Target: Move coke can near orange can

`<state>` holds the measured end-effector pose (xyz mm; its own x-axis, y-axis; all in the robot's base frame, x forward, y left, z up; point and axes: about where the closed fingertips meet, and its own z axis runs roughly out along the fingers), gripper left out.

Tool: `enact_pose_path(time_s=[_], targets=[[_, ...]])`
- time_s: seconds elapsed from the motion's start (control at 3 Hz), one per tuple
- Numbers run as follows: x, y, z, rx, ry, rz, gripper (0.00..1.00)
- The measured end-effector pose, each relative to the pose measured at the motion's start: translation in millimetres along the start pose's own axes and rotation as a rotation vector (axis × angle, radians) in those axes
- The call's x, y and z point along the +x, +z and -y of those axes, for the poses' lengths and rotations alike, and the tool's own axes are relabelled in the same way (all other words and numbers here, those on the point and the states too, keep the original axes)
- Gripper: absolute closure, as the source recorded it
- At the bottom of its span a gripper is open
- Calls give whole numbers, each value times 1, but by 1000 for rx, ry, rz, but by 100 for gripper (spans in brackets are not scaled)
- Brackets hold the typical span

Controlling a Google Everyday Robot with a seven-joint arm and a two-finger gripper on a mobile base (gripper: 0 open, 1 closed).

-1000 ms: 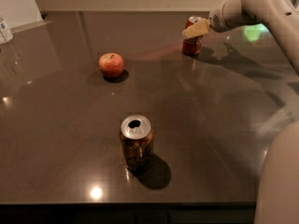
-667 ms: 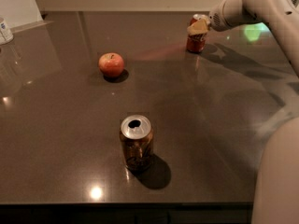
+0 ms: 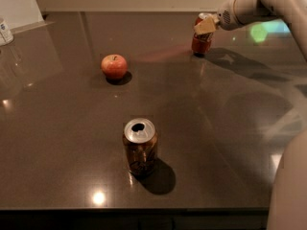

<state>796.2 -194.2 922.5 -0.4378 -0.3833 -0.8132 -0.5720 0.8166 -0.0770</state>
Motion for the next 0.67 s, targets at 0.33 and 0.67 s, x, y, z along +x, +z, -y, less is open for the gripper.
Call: enact_pose_path(time_s=[0.33, 0.67], targets=[[-2, -32, -28, -85, -29, -19, 100], [2, -67, -61, -188, -62, -63, 100]])
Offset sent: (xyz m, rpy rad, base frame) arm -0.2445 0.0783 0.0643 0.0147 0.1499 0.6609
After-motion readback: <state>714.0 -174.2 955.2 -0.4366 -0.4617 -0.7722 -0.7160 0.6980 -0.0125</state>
